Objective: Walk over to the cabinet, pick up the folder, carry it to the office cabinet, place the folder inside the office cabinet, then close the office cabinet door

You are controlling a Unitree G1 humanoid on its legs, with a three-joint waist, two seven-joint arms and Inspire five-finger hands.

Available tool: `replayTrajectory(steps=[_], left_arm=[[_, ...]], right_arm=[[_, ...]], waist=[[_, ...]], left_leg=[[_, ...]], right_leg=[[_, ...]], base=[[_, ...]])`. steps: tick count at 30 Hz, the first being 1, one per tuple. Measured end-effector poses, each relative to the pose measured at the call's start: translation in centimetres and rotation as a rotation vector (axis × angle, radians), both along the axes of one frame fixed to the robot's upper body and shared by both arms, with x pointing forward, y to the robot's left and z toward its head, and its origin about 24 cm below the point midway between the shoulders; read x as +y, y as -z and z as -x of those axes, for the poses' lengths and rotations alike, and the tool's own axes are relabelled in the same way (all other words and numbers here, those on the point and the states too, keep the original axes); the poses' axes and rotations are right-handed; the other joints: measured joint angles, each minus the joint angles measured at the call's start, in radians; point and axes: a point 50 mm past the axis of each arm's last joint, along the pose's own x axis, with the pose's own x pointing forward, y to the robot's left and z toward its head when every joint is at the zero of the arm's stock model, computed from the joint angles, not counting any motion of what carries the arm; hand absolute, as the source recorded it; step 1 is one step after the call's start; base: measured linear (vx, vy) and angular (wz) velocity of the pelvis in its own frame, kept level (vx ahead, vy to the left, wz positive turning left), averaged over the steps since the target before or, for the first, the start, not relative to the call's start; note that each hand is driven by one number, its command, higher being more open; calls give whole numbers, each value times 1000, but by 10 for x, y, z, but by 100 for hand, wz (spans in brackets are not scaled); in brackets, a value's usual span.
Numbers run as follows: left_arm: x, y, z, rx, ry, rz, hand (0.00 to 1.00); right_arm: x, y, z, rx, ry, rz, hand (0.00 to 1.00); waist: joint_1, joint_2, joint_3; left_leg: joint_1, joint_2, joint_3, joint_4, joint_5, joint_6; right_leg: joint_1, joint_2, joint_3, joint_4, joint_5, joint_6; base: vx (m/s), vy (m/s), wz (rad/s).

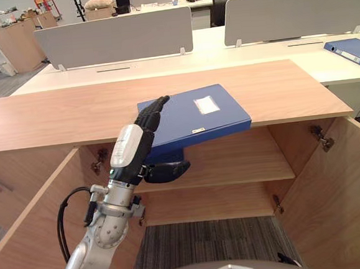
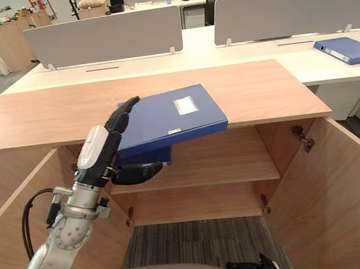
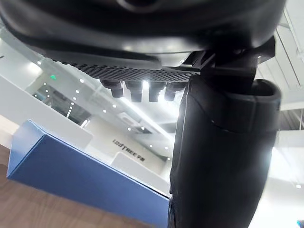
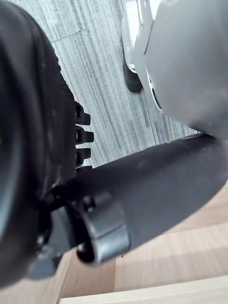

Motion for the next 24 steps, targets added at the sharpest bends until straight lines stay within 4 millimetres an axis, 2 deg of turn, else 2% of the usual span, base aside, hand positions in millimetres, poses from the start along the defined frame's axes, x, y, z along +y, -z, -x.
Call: replayTrajectory(steps=[11,19,20,24], left_arm=[[-6,31,-4,58,-44,-197,100],[-15,30,-16,-12,-87,-268,100],[-17,30,-16,-14,-86,-267,0],[-22,33,-18,-10,-101,-237,0]], right_arm=[[4,1,0,1,3,-10,100],[6,1,1,5,6,-17,100],[6,1,1,5,6,-17,100],[6,1,1,6,6,-18,100]], waist=[[-6,-16,7],[-8,-23,12],[-9,-23,12],[-15,-23,12]], left_leg=[[-1,-2,-2,0,-7,-10],[-4,-3,-5,0,-12,-16],[-4,-3,-5,0,-12,-16],[0,-3,-4,0,-14,-18]], right_leg=[[7,-1,-3,-23,1,1],[11,-2,-3,-34,2,0],[11,-2,-3,-35,2,0],[16,-2,-3,-39,2,-1]], base=[[-3,0,0],[0,0,0],[0,0,0],[0,0,0]])
